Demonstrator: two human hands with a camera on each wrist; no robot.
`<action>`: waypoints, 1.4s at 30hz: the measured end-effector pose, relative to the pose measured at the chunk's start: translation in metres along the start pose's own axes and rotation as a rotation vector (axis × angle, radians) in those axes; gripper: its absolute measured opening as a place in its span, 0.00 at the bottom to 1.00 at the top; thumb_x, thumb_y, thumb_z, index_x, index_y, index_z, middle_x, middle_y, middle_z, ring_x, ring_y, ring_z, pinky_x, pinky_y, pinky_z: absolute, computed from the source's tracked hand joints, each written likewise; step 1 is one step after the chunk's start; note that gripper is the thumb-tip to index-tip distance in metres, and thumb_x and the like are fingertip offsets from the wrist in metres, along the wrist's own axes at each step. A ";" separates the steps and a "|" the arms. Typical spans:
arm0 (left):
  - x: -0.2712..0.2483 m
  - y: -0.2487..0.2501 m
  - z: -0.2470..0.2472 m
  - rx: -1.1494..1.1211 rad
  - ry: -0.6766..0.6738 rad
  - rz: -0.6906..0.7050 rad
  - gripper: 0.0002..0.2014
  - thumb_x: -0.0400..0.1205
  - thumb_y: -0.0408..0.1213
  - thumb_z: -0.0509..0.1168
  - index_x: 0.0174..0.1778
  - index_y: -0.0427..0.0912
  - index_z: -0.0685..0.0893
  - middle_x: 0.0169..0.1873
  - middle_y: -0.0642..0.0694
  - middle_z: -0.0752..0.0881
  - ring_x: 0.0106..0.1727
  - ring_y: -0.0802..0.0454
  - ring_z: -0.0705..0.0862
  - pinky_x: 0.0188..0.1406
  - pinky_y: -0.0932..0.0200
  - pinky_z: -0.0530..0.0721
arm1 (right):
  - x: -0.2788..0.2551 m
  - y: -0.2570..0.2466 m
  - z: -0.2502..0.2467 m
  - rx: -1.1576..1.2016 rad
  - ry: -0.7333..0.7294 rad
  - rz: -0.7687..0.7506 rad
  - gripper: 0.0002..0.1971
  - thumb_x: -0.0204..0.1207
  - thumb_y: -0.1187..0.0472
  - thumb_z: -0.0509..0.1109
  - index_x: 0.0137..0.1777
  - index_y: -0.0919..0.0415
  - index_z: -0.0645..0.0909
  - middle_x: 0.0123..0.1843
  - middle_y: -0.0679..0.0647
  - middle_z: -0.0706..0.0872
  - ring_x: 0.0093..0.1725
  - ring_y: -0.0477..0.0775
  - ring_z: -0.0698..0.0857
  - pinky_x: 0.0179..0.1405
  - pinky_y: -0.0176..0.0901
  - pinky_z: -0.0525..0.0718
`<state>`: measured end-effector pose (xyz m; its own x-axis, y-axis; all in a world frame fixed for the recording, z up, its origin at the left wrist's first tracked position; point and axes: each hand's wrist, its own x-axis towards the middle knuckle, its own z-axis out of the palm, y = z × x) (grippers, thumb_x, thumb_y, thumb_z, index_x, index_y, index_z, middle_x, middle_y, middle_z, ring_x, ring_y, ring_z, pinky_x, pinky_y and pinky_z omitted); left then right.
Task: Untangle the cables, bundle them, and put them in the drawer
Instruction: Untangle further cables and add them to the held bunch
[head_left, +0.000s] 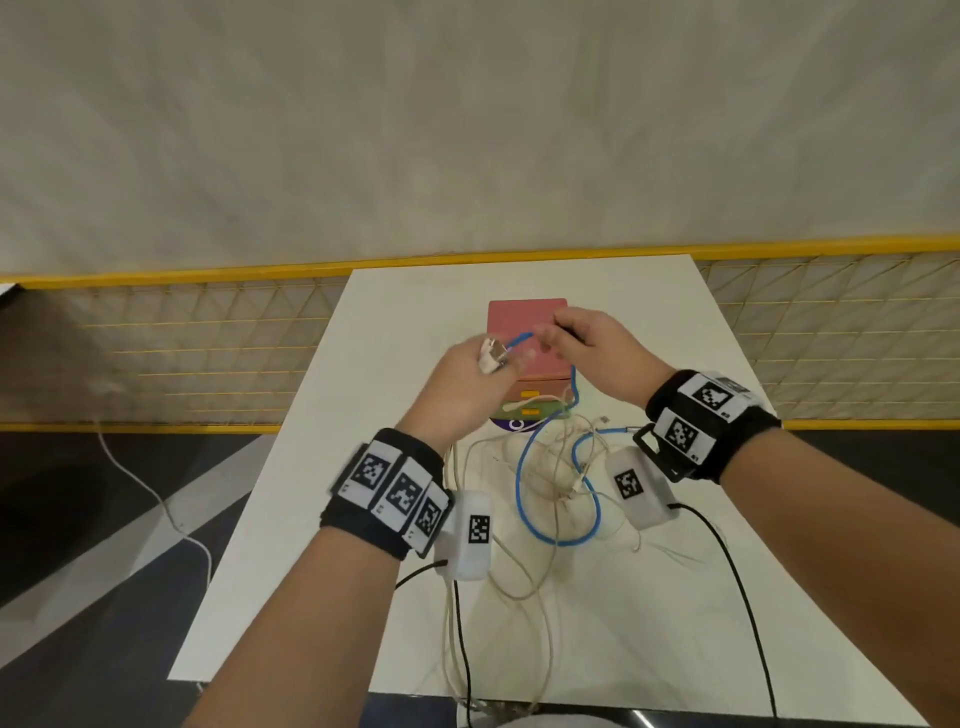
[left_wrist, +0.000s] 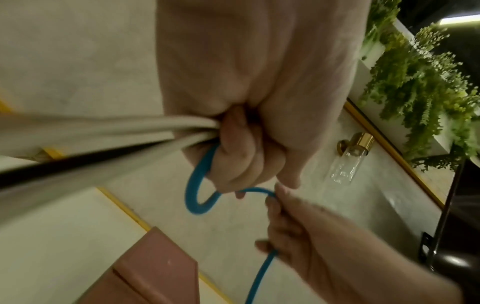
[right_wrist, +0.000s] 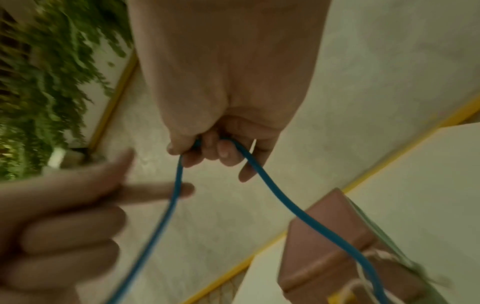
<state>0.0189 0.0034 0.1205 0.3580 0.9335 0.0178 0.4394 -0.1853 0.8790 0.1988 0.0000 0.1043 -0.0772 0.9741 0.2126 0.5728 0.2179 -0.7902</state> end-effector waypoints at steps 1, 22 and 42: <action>0.001 -0.001 0.002 0.018 -0.018 -0.006 0.12 0.84 0.47 0.67 0.46 0.41 0.85 0.33 0.51 0.81 0.28 0.65 0.74 0.27 0.71 0.70 | 0.001 -0.007 -0.002 0.018 0.005 -0.026 0.15 0.84 0.57 0.60 0.38 0.61 0.81 0.32 0.62 0.76 0.34 0.51 0.72 0.37 0.44 0.71; 0.005 0.001 -0.004 0.106 0.120 0.158 0.14 0.83 0.53 0.64 0.36 0.49 0.77 0.31 0.54 0.80 0.32 0.59 0.76 0.29 0.72 0.71 | -0.010 -0.016 -0.002 -0.041 -0.097 -0.087 0.11 0.85 0.59 0.58 0.42 0.55 0.76 0.36 0.56 0.77 0.34 0.48 0.72 0.35 0.44 0.71; 0.002 0.007 -0.003 0.234 0.205 0.311 0.11 0.84 0.50 0.66 0.53 0.46 0.80 0.28 0.55 0.79 0.29 0.55 0.79 0.27 0.67 0.71 | -0.005 -0.031 -0.007 -0.096 -0.093 -0.200 0.10 0.85 0.66 0.58 0.55 0.70 0.80 0.46 0.55 0.84 0.44 0.43 0.79 0.47 0.35 0.75</action>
<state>0.0205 0.0051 0.1280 0.3426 0.8594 0.3796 0.5194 -0.5099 0.6857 0.1877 -0.0124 0.1314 -0.2690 0.9145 0.3023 0.6134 0.4047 -0.6782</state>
